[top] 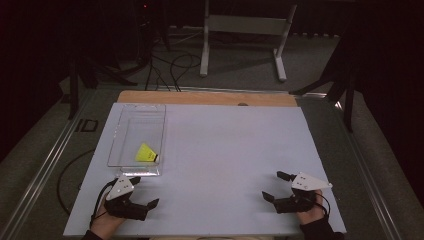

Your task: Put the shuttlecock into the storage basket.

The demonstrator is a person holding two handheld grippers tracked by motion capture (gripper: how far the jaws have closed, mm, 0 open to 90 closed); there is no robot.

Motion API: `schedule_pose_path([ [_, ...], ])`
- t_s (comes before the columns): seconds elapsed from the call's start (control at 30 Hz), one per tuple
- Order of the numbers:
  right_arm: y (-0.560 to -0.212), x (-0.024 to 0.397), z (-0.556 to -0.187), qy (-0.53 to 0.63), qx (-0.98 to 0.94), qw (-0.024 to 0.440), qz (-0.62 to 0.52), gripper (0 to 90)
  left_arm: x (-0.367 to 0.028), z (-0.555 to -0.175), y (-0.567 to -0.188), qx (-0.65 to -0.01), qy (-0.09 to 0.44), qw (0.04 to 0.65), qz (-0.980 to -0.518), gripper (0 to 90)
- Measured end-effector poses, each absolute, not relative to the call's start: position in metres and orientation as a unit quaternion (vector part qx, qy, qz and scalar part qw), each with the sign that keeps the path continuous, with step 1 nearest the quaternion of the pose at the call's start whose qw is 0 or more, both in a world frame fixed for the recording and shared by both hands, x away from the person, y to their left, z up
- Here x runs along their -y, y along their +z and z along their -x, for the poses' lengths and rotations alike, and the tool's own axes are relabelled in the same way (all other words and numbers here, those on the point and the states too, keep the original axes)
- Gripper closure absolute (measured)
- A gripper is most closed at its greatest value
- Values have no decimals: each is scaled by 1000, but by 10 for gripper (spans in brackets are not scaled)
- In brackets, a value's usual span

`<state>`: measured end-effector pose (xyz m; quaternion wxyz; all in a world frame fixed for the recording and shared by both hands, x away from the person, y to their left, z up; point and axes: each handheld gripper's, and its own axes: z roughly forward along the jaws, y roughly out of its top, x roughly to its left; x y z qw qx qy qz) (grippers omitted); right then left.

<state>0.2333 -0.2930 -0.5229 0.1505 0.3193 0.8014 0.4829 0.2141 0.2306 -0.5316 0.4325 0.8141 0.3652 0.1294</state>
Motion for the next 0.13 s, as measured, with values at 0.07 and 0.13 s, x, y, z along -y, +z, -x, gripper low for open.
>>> schedule_pose_path([
  [0.07, -523, 293, -234, 484, -801, 150, -319, 85, -230, -214, -532, -363, 129, 436, -813, 3],
  [0.13, -523, 293, -234, 484, -801, 151, -318, 86, -230, -214, -531, -362, 130, 436, -814, 3],
])
